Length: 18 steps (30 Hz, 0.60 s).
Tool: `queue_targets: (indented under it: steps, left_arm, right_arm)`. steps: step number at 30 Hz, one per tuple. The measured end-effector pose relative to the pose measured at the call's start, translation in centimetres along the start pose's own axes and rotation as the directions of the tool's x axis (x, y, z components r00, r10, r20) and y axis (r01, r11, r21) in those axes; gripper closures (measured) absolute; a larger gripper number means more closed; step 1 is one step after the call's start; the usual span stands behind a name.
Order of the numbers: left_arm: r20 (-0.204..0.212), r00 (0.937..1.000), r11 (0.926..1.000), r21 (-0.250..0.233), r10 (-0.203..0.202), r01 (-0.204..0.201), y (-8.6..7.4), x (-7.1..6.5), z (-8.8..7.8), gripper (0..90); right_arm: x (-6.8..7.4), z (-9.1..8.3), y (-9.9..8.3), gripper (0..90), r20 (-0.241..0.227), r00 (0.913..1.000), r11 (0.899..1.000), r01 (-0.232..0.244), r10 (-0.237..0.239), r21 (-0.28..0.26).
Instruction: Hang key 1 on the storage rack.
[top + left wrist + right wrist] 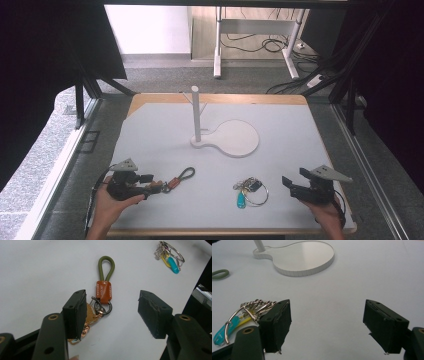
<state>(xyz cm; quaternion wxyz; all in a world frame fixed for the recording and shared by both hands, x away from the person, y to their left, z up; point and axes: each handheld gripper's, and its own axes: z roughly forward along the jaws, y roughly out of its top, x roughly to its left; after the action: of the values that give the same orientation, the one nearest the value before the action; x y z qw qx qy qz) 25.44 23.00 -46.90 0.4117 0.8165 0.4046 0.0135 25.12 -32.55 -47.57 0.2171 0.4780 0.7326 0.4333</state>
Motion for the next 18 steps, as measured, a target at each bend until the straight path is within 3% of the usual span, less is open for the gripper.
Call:
queue_targets:
  steps: [5, 8, 14, 18]
  left_arm:
    - [-0.021, 0.9997, 0.9999, -0.013, -0.008, 0.008, 0.0, -0.1, -0.1, 38.6]
    - [-0.033, 0.9994, 0.9999, -0.007, -0.014, 0.013, 0.0, -0.1, 0.1, 38.3]
    - [-0.052, 0.9986, 1.0000, 0.007, 0.007, -0.007, 0.4, -0.8, 0.6, 36.4]
    - [-0.069, 0.9976, 0.9999, 0.011, 0.013, -0.013, 0.7, -1.4, 0.6, 35.9]
  right_arm:
    - [-1.2, -0.8, -0.3, 29.8, 0.007, 0.9996, 0.999, 0.026, -0.026, 0.019]
    - [-1.7, -0.7, -0.4, 31.5, -0.011, 0.9998, 1.000, 0.014, -0.014, 0.013]
    - [-1.5, -0.1, -1.0, 33.2, -0.027, 0.9996, 0.999, 0.002, -0.001, 0.039]
    - [-1.2, 0.3, -1.4, 36.5, -0.039, 0.9989, 0.997, 0.028, -0.025, 0.073]
